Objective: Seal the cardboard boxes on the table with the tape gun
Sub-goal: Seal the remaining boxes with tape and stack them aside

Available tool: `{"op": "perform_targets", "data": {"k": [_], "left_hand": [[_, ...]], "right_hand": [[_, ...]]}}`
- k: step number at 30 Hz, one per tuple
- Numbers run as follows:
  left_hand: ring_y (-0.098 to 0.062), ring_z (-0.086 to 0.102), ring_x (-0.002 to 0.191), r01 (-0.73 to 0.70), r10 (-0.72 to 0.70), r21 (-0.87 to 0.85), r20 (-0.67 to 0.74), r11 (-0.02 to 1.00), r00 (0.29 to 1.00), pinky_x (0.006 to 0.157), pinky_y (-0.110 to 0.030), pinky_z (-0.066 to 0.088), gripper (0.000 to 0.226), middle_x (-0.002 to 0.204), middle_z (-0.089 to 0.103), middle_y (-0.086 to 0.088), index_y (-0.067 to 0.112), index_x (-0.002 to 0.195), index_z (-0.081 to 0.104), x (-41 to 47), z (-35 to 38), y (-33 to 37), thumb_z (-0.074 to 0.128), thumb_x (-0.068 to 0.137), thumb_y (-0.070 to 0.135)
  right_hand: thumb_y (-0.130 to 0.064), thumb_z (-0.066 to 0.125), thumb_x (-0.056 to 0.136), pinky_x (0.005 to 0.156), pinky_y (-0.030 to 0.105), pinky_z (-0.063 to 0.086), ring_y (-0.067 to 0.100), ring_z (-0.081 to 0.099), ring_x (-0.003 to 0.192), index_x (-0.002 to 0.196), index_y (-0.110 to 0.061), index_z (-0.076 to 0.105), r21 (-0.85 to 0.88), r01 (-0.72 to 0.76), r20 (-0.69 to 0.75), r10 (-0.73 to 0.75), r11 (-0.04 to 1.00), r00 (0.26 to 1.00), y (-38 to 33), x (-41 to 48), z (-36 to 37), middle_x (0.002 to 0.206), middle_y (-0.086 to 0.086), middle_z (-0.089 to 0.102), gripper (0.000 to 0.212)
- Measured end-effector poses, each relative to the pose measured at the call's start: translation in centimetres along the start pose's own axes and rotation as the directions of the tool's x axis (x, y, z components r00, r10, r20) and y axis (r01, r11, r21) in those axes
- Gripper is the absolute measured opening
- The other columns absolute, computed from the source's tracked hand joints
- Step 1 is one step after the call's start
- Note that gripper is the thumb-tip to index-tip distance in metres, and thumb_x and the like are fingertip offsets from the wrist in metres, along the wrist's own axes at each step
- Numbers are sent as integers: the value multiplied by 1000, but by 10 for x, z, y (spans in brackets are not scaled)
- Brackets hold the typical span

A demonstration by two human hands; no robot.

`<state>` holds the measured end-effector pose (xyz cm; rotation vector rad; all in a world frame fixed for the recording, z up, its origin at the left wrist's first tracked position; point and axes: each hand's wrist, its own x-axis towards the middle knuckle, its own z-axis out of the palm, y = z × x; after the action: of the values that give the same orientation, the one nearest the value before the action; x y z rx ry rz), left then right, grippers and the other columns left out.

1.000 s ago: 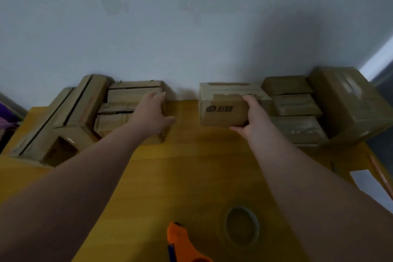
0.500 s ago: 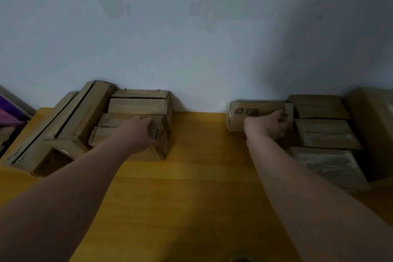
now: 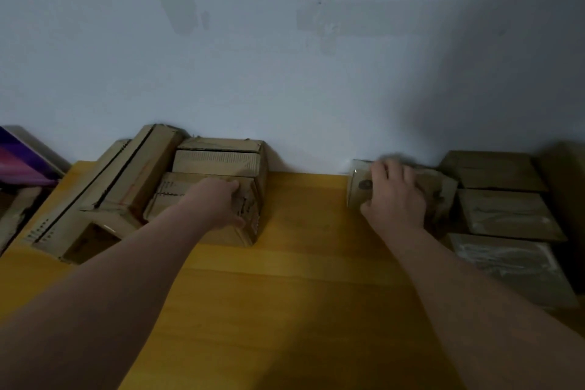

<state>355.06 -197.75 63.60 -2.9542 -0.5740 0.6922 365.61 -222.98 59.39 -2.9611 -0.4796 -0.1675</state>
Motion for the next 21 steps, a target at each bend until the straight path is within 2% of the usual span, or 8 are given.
{"op": "perform_targets", "data": {"k": [3, 5, 9, 12, 14, 16, 18, 21], "left_hand": [[-24, 49, 121, -1, 1, -14, -2, 1000, 1000, 96, -35, 48, 86, 134, 51, -7, 20, 150, 26, 2, 3, -3, 68, 82, 49], [-25, 47, 125, -3, 3, -20, -4, 1000, 1000, 99, -37, 46, 88, 139, 47, -7, 21, 152, 22, 3, 5, -4, 68, 82, 50], [-26, 46, 126, -14, 15, 45, -15, 999, 1000, 99, -38, 45, 93, 145, 40, -7, 25, 153, 16, 4, 10, -7, 69, 80, 51], [-27, 50, 122, -1, 5, 120, -33, 993, 999, 93, -39, 50, 91, 150, 33, -6, 30, 152, 11, 4, 17, -10, 70, 83, 35], [-27, 54, 114, 3, 9, 137, -81, 991, 997, 85, -38, 54, 86, 147, 36, -4, 33, 151, 12, 5, 22, -13, 67, 85, 21], [-25, 53, 116, -4, 15, 94, -117, 996, 993, 82, -37, 54, 86, 143, 40, 0, 35, 149, 16, 4, 23, -17, 68, 84, 18], [-24, 42, 130, -9, 14, 41, -116, 999, 993, 89, -41, 51, 93, 147, 33, 3, 35, 149, 15, 3, 22, -20, 75, 79, 25], [-26, 16, 144, -7, 13, 60, -97, 998, 995, 109, -50, 33, 109, 155, 14, 0, 34, 151, 5, 3, 25, -26, 80, 72, 34]], "right_hand": [[-6, 51, 86, 63, 25, 39, 21, 42, 107, 124, -20, 40, -18, 87, 64, -86, 996, 994, 8, -10, 13, 121, 4, 45, 42], [-3, 44, 90, 64, 26, 41, 23, 44, 107, 122, -18, 41, -15, 44, 87, -43, 999, 995, 13, -13, 20, 119, 7, 46, 35], [-4, 47, 92, 65, 28, 44, 27, 45, 105, 113, -10, 48, 13, -45, 71, 44, 999, 996, 23, -8, 23, 119, 14, 44, 22], [-6, 48, 93, 68, 30, 46, 29, 44, 109, 114, -9, 48, -22, -70, 104, 72, 997, 992, 28, -3, 22, 123, 16, 41, 22], [-7, 48, 93, 70, 32, 47, 30, 42, 112, 116, -9, 48, -18, -95, 123, 96, 995, 988, 26, -3, 21, 125, 16, 40, 23], [-7, 48, 93, 70, 33, 47, 30, 40, 114, 116, -9, 48, 0, -112, 126, 112, 994, 986, 20, -5, 19, 126, 15, 40, 23], [-5, 49, 91, 65, 30, 41, 28, 39, 113, 113, -11, 49, 28, -98, 119, 94, 995, 989, 15, -8, 18, 123, 13, 42, 23], [-7, 52, 90, 63, 25, 35, 20, 40, 108, 108, -14, 52, 96, -50, 94, 41, 994, 995, 7, -20, 17, 117, 7, 45, 19]]}}
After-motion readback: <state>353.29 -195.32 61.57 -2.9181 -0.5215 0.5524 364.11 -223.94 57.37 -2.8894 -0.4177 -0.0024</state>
